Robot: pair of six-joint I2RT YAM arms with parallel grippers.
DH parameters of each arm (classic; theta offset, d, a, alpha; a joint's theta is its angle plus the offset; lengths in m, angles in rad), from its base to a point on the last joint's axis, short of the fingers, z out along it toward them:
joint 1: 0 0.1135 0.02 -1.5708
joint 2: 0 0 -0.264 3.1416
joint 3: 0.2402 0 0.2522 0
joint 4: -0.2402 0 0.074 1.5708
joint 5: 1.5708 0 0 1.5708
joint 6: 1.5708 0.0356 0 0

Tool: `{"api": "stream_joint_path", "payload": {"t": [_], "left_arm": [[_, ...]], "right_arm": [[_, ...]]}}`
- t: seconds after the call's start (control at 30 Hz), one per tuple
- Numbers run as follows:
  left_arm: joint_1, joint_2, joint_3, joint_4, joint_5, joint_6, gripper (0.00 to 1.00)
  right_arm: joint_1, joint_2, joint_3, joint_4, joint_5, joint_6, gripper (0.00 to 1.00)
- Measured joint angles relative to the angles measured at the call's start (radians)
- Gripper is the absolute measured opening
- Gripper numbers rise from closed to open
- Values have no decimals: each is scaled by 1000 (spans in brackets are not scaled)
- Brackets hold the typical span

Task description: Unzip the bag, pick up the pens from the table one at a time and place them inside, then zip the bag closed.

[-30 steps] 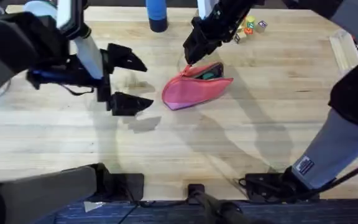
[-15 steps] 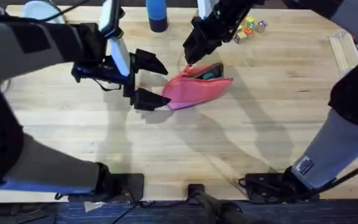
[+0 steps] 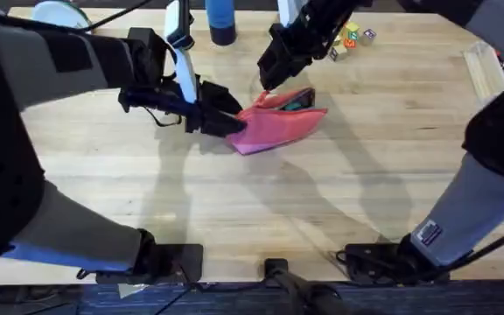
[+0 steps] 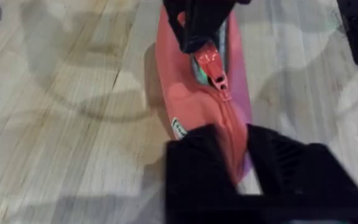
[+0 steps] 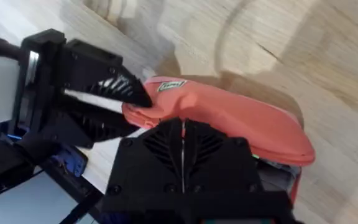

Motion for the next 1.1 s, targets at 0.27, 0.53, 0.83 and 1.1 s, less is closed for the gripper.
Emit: {"api": "stream_joint_path", "payload": {"t": [0.27,0.53,0.83,1.1], "left_arm": [[-1,0,0,0,-9,-28,45],[-1,0,0,0,-9,-34,43],[-1,0,0,-4,-9,-35,43],[-1,0,0,-4,-9,-35,42]], "right_arm": [[0,0,0,-7,0,-1,30],[-38,0,0,-54,8,-43,30],[-201,0,0,-110,34,-61,30],[-350,0,2,-119,58,-65,30]]}}
